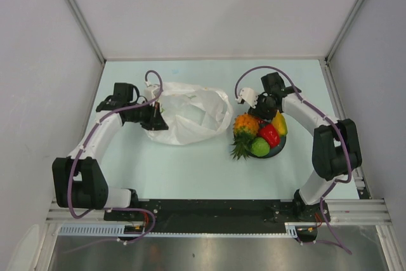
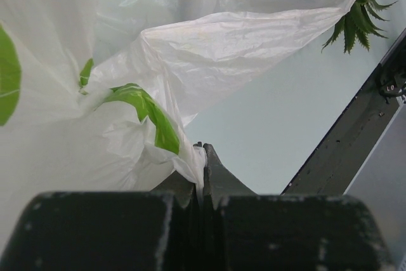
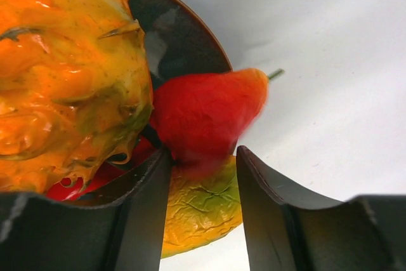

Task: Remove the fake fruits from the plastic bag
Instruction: Place the fake fruit on the plate.

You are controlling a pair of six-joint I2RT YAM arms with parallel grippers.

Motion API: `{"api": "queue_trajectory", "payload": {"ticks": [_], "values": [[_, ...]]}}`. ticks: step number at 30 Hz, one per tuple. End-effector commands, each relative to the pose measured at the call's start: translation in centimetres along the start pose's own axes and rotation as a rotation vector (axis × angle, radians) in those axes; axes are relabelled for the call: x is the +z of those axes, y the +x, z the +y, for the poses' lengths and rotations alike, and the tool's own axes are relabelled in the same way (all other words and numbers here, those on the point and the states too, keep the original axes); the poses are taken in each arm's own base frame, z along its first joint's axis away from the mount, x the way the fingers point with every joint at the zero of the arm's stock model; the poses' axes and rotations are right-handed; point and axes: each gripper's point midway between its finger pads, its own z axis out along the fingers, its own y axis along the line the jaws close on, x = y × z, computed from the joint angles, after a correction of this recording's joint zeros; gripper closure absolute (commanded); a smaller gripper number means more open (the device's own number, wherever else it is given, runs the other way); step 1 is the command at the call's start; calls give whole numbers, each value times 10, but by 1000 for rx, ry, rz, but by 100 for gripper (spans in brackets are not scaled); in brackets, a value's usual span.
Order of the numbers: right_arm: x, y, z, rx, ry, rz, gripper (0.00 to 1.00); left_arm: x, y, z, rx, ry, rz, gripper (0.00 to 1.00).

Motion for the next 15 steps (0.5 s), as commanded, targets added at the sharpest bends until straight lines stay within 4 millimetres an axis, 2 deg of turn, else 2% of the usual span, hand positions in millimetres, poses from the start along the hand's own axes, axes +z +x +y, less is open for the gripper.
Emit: {"api": "queue_trajectory", "payload": {"ticks": [1, 6, 9, 11, 12, 13, 14, 15], "values": [[-21, -6, -3, 2, 40, -9, 50, -1, -20, -9, 38, 35, -39, 100], [-28, -2, -9, 16, 73, 8, 48, 4, -20, -10, 40, 46, -27, 100], [-41, -6, -13, 19, 99, -23, 48, 5, -21, -11, 40, 47, -24, 100], [-64, -19, -20, 42, 147, -92, 47, 5, -22, -10, 43, 44, -22, 100], [-73, -32, -26, 62, 168, -161, 45, 4, -22, -10, 43, 43, -21, 100], [-97, -46, -36, 161, 227, -243, 42, 5, -23, -9, 45, 40, -19, 100], [-109, -52, -48, 234, 275, -298, 37, 4, -23, -7, 49, 30, -16, 100], [-129, -66, -74, 317, 376, -401, 29, 4, -25, -6, 51, 22, -15, 100]]}}
